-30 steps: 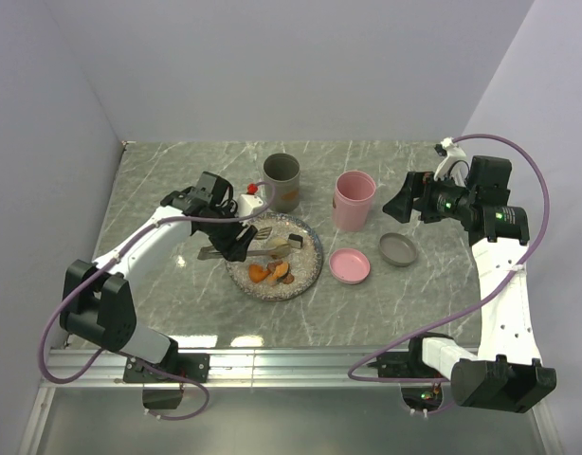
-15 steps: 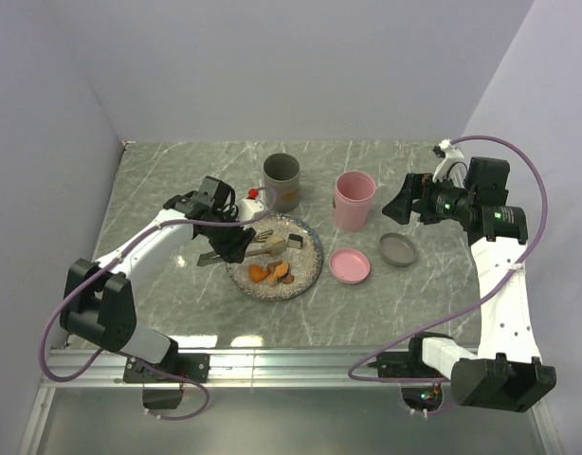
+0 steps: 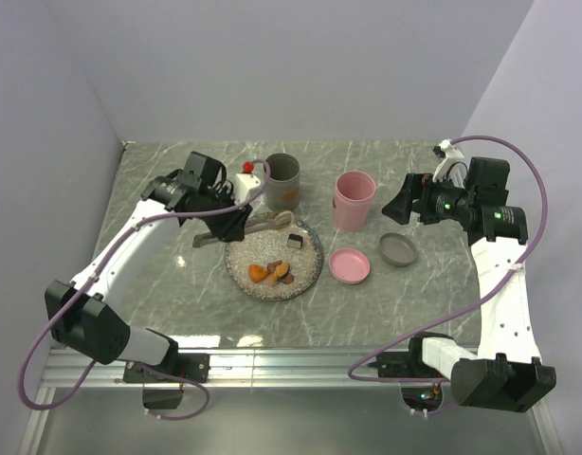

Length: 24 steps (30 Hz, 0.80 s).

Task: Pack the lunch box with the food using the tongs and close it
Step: Pick up the fake food from the plate, then place the fake food in the packing box.

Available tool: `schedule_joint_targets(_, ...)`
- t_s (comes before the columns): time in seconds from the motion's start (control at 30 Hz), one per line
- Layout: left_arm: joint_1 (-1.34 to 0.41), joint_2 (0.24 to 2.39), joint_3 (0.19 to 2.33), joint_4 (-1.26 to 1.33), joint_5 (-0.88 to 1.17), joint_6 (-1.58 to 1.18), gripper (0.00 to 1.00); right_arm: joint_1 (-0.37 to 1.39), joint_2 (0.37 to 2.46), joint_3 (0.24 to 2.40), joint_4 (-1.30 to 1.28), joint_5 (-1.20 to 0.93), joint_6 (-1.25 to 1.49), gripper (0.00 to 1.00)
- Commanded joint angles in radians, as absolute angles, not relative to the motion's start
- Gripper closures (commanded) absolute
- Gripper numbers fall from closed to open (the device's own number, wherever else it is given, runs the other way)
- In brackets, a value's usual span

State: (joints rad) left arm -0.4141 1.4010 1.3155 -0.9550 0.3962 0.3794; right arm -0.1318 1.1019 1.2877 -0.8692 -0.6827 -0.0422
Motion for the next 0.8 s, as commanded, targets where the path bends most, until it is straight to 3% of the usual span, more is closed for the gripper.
schedule_joint_targets(0.0,-0.426,1.367,1.439,-1.002,0.480,0.380,0.71,-0.140,1.085,1.296,-0.856,-0.701,-0.023,0.00)
schedule_joint_targets(0.23,-0.489,1.500,1.741,-0.944,0.512,0.302,0.71,-0.141,1.094,1.347,-0.825,-0.649,-0.002,0.00)
schedule_joint_targets(0.5,-0.571,1.711,1.874,-0.758,0.508,0.184,0.70,-0.159,1.124,1.417,-0.804,-0.526,0.035,0.00)
schedule_joint_targets(0.77,-0.604,1.899,2.051,-0.765,0.465,0.183,0.68,-0.201,1.151,1.422,-0.801,-0.545,0.040,0.00)
